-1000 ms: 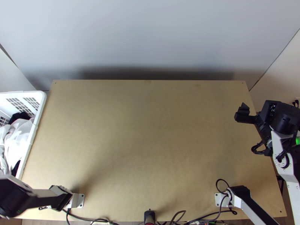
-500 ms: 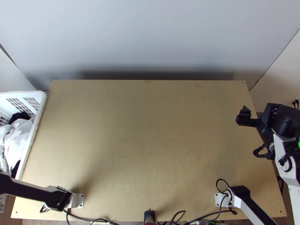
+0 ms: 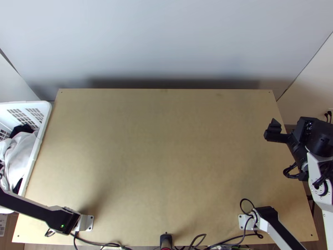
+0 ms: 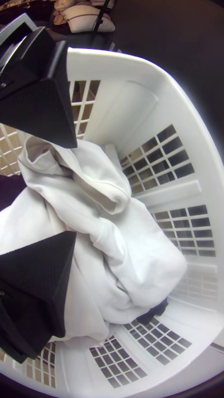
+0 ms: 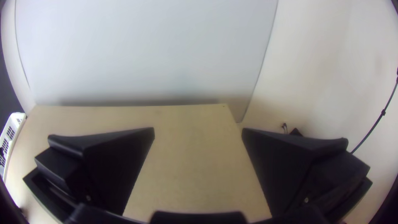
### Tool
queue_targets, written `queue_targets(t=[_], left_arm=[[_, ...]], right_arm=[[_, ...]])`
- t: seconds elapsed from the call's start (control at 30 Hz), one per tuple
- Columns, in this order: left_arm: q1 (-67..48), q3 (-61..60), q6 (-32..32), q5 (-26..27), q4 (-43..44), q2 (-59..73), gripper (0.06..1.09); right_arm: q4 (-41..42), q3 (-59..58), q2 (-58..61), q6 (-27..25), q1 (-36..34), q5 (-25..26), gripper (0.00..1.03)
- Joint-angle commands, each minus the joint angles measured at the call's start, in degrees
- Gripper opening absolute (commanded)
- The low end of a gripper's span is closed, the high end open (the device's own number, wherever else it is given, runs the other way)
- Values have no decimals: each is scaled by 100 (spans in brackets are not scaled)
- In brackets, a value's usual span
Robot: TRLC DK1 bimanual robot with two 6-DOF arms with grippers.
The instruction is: Fold the t-shirt
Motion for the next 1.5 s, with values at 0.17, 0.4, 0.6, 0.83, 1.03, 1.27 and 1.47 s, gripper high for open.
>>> queue_targets(t=[0.17, 0.4, 0.6, 0.83, 1.03, 1.27, 1.47], left_arm=[[-358, 516, 172, 92, 569, 948, 103], [-463, 780, 93, 101, 454, 1379, 101], [-411, 991, 119, 690, 683, 1537, 9], [-587, 1122, 84, 1613, -952, 95, 9], [-525, 762, -514, 5331, -1927, -3201, 9], [-1070, 780, -2113, 6122, -1084, -4958, 9], [-1835, 419, -2535, 6192, -890, -5987, 9]], right_arm=[[-38, -18, 20, 51, 3, 4, 98], [-38, 9, 81, 112, -76, 4, 98], [-29, 61, 108, 104, -129, 4, 98], [-29, 0, 116, 104, -155, -5, 98], [24, -194, 108, 104, -138, -5, 98], [112, -264, 90, 104, -67, -5, 98], [129, -343, -24, 104, -41, -5, 98]])
